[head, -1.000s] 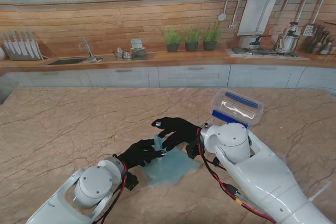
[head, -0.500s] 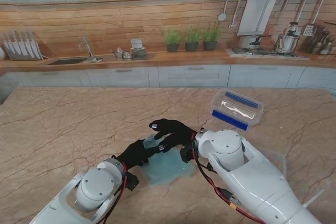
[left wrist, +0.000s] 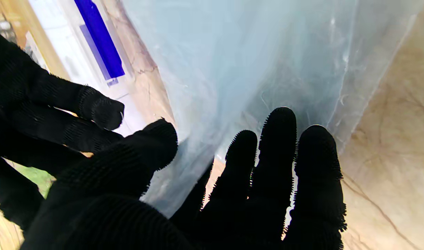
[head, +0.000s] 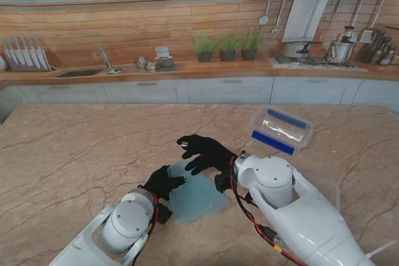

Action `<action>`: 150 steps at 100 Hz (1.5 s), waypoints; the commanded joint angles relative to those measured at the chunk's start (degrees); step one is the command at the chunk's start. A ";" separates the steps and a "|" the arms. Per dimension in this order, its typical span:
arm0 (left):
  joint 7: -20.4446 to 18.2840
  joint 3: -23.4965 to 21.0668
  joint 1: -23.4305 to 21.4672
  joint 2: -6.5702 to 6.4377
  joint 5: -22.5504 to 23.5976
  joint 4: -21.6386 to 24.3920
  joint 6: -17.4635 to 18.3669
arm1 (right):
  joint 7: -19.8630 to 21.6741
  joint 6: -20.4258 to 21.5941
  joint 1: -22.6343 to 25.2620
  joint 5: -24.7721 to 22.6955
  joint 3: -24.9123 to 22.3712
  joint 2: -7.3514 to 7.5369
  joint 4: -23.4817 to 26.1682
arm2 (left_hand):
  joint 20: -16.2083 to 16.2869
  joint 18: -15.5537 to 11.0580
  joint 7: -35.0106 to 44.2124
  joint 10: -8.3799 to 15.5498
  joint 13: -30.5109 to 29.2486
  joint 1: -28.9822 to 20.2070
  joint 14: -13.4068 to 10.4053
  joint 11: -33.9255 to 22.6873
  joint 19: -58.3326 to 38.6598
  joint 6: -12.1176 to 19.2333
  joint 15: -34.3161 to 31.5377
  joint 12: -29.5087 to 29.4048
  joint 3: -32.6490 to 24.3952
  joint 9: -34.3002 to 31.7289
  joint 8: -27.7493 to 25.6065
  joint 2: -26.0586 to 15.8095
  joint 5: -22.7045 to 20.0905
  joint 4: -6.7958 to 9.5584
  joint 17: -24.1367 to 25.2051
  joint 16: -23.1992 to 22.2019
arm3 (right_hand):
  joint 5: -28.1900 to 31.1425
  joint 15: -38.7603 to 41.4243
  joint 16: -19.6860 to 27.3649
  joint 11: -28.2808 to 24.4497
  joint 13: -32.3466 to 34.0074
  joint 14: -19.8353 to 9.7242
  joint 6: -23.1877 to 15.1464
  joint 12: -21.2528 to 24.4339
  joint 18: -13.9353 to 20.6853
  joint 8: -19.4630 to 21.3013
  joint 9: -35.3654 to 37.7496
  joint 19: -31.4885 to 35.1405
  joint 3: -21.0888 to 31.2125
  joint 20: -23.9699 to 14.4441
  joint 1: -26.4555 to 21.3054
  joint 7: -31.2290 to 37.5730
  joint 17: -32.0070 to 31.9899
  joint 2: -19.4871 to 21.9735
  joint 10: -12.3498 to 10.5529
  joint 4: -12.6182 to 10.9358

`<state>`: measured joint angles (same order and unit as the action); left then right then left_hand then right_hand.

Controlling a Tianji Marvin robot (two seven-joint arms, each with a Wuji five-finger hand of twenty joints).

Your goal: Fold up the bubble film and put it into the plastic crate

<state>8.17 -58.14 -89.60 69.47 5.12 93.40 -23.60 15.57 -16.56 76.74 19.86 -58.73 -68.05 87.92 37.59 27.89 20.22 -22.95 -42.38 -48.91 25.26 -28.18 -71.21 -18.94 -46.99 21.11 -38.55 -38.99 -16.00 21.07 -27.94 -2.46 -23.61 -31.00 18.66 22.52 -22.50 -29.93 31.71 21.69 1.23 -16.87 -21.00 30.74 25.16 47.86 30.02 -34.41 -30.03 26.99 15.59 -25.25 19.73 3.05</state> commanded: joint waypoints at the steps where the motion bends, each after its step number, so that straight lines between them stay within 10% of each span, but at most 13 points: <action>1: -0.03 0.04 -0.22 1.10 -1.18 -0.28 -0.62 | -0.42 0.79 0.81 -0.89 -0.58 0.33 1.02 | 1.16 -0.40 10.20 1.36 -2.15 -2.92 -1.25 -2.46 -3.46 0.83 -1.86 1.10 -2.51 -2.28 -4.12 -2.10 2.45 1.44 -1.72 0.72 | -0.38 0.84 0.87 -0.83 0.15 0.38 -0.97 0.16 -0.63 -0.43 -0.21 1.42 -0.84 0.37 2.23 0.92 0.56 1.08 -0.67 -1.91; 18: 3.69 -0.01 -0.12 2.57 -4.32 -1.45 0.31 | -1.66 2.01 2.12 -5.29 -2.25 0.90 2.11 | 1.28 0.91 22.86 0.25 -3.56 -14.55 -0.30 -3.39 -4.32 1.97 -2.94 1.73 7.30 -4.90 -6.17 -3.65 2.94 -4.79 -2.68 1.48 | 0.77 2.61 -0.16 -1.36 1.81 -1.47 -0.63 -0.04 -0.36 -0.54 0.50 2.49 -0.79 0.14 1.64 1.15 1.12 1.48 -0.28 -2.00; 31: 4.58 -0.72 -0.38 3.27 -8.65 -1.51 0.74 | -3.42 2.21 2.63 -11.91 -2.73 1.40 2.27 | 3.33 2.42 22.97 -1.64 -1.26 -24.61 2.62 -2.36 -3.43 1.49 -2.65 0.91 32.50 -4.57 -5.12 -12.40 0.57 -3.88 0.65 1.63 | 1.80 7.63 -3.58 -3.56 4.30 -2.42 0.01 -0.96 0.70 -0.52 1.25 7.57 -1.05 -1.45 0.97 1.25 3.21 1.91 0.87 -2.28; 58: 4.37 -1.32 -0.47 3.54 -11.85 -1.71 0.91 | -3.82 -1.67 2.97 -21.91 -2.86 2.57 2.91 | 3.99 3.38 17.73 -2.83 0.80 -23.51 3.82 -1.36 -2.64 -0.02 -2.51 0.42 41.41 -3.98 -3.60 -20.18 -3.36 -2.94 3.35 0.96 | 2.91 18.56 -8.77 -8.26 8.80 -1.01 1.77 -2.73 1.48 -0.46 3.67 20.48 -1.13 -3.95 0.58 0.53 6.89 2.22 2.99 -2.54; 81: 3.94 -2.05 -0.82 3.62 -14.39 -1.05 0.74 | -2.38 -5.90 2.15 -24.90 -2.14 3.16 2.77 | 5.03 3.72 19.42 -3.01 -2.84 -25.02 2.97 -3.56 -5.07 0.91 -5.69 1.37 29.97 -6.43 -4.49 -10.62 -4.69 -1.30 -0.63 -0.59 | 5.14 22.12 -9.86 -11.01 11.07 0.19 5.15 -3.75 0.81 -0.89 6.31 24.49 -1.13 -3.74 0.26 -0.71 8.68 2.25 4.46 -2.59; 90: 5.98 -2.26 -0.98 4.30 -15.91 -0.91 0.89 | -1.72 -6.84 1.77 -24.65 -1.78 3.24 2.48 | 4.97 3.38 24.63 -2.06 -4.72 -18.33 1.89 -5.76 -6.18 2.46 -7.22 3.90 7.65 -8.53 -4.70 -2.53 -4.35 -1.44 -2.59 -1.28 | 5.82 20.68 -8.92 -10.76 10.12 0.45 5.42 -3.61 0.36 -0.96 6.19 23.71 -1.20 -2.53 -0.06 -1.89 7.75 2.09 4.57 -2.57; 102: 9.02 -2.29 -0.92 5.24 -16.91 -1.02 1.04 | -1.65 -7.61 1.29 -24.29 -1.22 3.14 2.03 | 4.15 2.29 29.43 1.05 -6.31 -18.99 -0.53 -4.62 -7.28 5.45 -8.86 9.81 -3.10 -12.04 -8.28 -1.82 -4.05 1.25 -5.19 -2.05 | 6.34 15.84 -6.22 -9.57 7.56 0.97 5.73 -3.08 -1.04 -0.30 5.79 20.05 -1.10 0.28 -0.35 -3.08 5.53 1.74 4.43 -2.55; 110: 10.87 -2.53 -0.90 5.87 -18.14 -1.00 0.93 | -1.40 -8.26 0.85 -24.31 -0.79 3.16 1.70 | 3.67 1.27 32.50 2.77 -6.68 -20.70 -1.89 -5.98 -8.19 6.72 -10.11 12.41 -8.70 -12.45 -12.82 0.29 -4.49 -0.26 -5.73 -3.36 | 6.58 13.20 -4.86 -8.84 6.06 1.30 6.05 -2.80 -1.52 -0.07 5.48 17.99 -1.02 1.54 -0.49 -3.59 4.45 1.64 4.40 -2.53; 150: 15.42 -3.80 -1.03 7.49 -24.23 -1.08 1.02 | -0.17 -11.85 -2.77 -22.15 2.38 2.67 -1.83 | 3.70 -0.05 39.60 6.37 -5.53 -23.15 -3.96 -10.23 -8.82 9.52 -11.66 16.98 -11.05 -10.67 -21.98 0.69 -2.83 -4.32 -4.56 -6.19 | 6.56 5.69 -0.07 -7.08 2.63 -0.69 10.64 -2.14 -0.71 -0.69 3.36 11.50 1.41 5.51 -2.49 -9.42 2.94 -0.86 6.03 -2.43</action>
<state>23.32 -61.87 -90.17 76.43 -18.59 91.99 -22.79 14.59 -27.40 74.82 -2.82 -57.05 -64.85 86.80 41.46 28.78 56.61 -18.65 -47.64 -68.13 23.24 -35.45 -77.00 -13.53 -56.83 37.11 -47.50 -49.50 -36.55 20.01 -31.21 -5.01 -28.15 -36.16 24.74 29.22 -23.85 -37.94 35.02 21.59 10.75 -19.62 -21.81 30.20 29.90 60.23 30.35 -30.39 -31.41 19.17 18.49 -24.77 24.66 2.99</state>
